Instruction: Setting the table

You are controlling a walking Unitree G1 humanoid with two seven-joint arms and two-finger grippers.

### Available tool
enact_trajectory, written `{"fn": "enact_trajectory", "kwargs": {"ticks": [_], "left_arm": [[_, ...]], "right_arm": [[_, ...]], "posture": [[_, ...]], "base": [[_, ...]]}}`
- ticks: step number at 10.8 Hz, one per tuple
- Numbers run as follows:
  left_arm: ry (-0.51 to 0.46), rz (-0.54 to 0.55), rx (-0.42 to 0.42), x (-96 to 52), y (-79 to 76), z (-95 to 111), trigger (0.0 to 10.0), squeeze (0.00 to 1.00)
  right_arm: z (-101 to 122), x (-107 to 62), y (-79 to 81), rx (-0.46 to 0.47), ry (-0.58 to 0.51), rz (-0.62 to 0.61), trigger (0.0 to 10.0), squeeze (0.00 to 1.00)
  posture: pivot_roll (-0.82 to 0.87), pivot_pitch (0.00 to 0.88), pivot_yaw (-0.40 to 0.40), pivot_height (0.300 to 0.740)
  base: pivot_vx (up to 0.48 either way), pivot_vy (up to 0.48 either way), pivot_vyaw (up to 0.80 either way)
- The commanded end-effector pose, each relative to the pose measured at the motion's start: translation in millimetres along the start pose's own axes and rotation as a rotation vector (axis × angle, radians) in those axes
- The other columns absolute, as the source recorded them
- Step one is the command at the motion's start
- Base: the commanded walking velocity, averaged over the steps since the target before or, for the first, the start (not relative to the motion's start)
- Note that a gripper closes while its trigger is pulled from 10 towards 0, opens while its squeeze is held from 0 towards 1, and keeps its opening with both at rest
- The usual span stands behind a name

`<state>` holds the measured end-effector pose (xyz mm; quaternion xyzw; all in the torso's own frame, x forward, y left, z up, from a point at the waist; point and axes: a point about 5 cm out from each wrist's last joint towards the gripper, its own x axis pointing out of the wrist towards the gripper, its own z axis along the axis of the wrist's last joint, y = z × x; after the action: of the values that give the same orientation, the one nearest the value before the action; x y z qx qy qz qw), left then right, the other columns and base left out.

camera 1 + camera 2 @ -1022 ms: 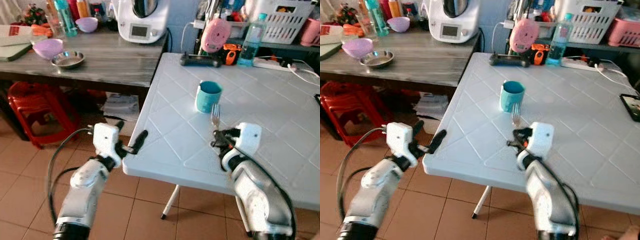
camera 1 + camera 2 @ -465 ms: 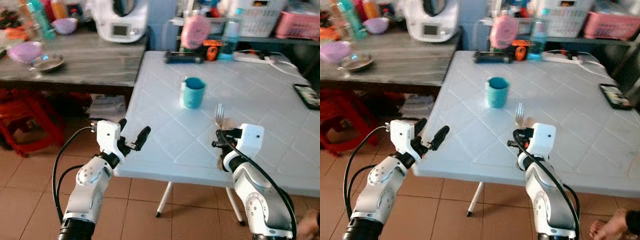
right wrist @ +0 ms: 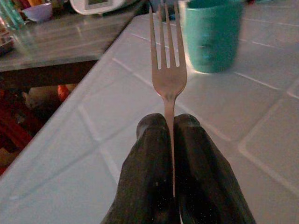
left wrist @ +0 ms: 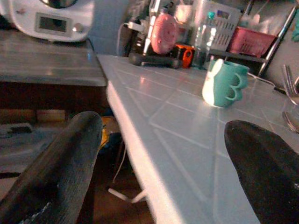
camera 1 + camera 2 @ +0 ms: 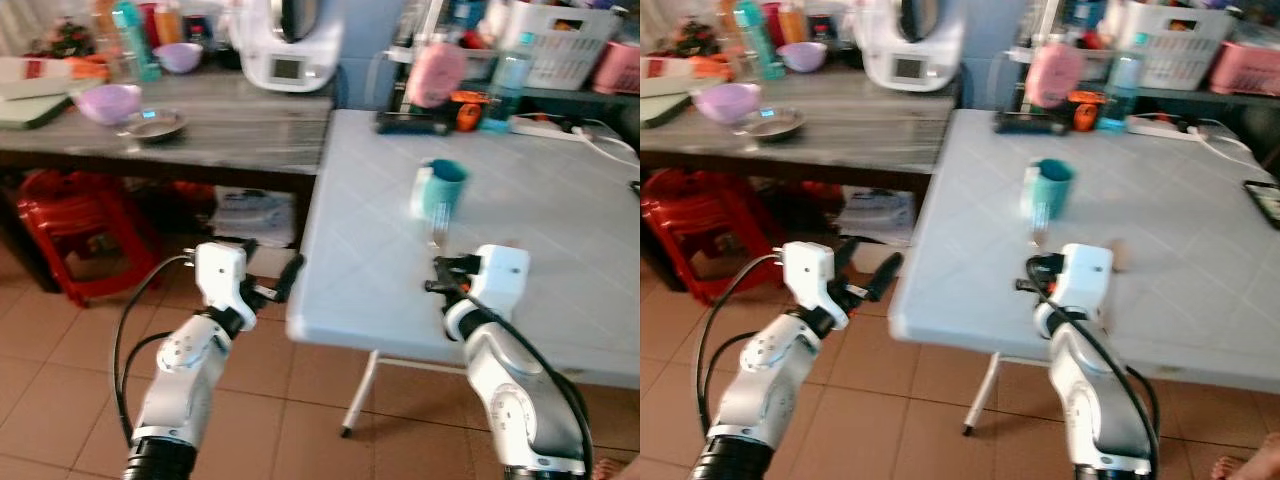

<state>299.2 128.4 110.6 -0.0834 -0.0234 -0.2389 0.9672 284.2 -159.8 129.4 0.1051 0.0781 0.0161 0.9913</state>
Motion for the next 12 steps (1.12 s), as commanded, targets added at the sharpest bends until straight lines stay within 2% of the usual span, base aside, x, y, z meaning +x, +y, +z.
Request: {"fn": "enact_trajectory", "kwargs": {"ticks": [1,7,12], "left_arm": [[0.000,-0.006,0.009,0.4,1.0,1.2,10.0,0.00],[0.008,-0.009,0.011,0.5,0.0,-0.7,10.0,0.00],[0.010,-0.008,0.018,0.1,0.3,-1.2,10.0,0.00]], "right_arm": [[3.8,0.4,1.4,-0.006,-0.019,0.001,10.0,0.00],[2.7,1.9,0.0,0.000,-0.025,-0.016,10.0,0.00],[2.7,4.4,-0.7,0.006,-0.028,-0.019,10.0,0.00]], "posture": [[-0.02,0.000,0.001,0.740],[-0.02,0.000,0.001,0.740],[-0.02,0.000,0.001,0.740]], "base": [[0.000,0.416,0.00],[0.000,0.426,-0.07],[0.000,0.434,-0.57]]}}
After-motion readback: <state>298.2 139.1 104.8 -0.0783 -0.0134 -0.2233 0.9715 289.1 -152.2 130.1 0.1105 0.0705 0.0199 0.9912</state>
